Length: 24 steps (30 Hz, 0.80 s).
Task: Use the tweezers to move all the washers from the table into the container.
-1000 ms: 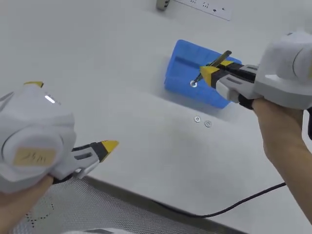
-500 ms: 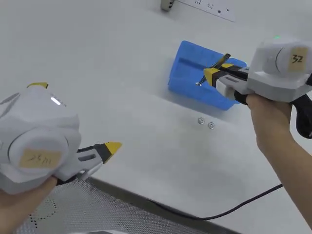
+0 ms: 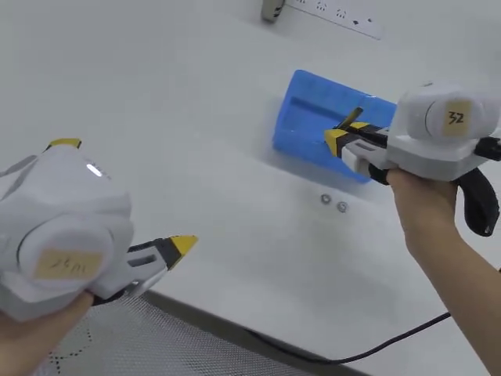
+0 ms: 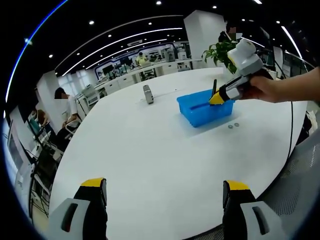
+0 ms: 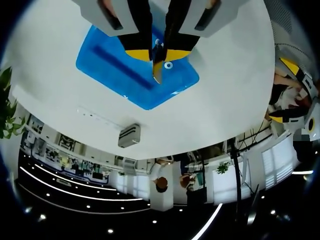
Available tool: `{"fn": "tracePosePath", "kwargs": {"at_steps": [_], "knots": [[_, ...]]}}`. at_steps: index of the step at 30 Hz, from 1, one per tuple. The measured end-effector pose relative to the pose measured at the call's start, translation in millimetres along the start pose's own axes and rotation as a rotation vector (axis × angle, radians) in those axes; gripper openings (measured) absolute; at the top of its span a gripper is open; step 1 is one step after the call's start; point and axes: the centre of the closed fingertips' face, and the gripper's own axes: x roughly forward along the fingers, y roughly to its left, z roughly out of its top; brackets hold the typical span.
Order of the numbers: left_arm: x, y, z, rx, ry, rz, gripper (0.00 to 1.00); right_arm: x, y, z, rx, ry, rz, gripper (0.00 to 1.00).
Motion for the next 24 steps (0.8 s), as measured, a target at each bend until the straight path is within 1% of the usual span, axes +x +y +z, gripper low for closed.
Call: {"fn": "tracePosePath", "kwargs": {"at_steps": [5, 9, 11, 16, 18, 21, 24], "knots": [[0.0, -0.3, -0.3, 0.000, 0.000, 0.000, 0.99, -5.1, 0.5, 0.8, 0.021, -0.006, -0.007, 0.05], [0.2, -1.0, -0.8, 0.001, 0.004, -0.003, 0.99, -17.4, 0.6, 10.4, 0.033, -0.037, -0.020, 0.05], [0.2, -1.4, -0.5, 0.003, 0.002, -0.005, 0.99, -25.4, 0.2, 17.5, 0.033, -0.060, -0.030, 0.05], [0.6, -1.0, 0.0, 0.003, 0.000, -0.006, 0.99, -45.0, 3.2, 31.8, 0.043, -0.106, -0.034, 0.04], [0.6, -1.0, 0.5, 0.003, -0.002, -0.007, 0.99, -51.8, 5.2, 34.6, 0.038, -0.115, -0.038, 0.04], [0.9, -0.6, 0.5, 0.005, -0.002, -0.006, 0.99, -59.3, 7.3, 34.0, 0.033, -0.119, -0.048, 0.04], [1.4, -0.2, 0.7, 0.004, -0.004, -0.007, 0.99, -64.0, 12.2, 29.3, 0.041, -0.113, -0.044, 0.04]]}}
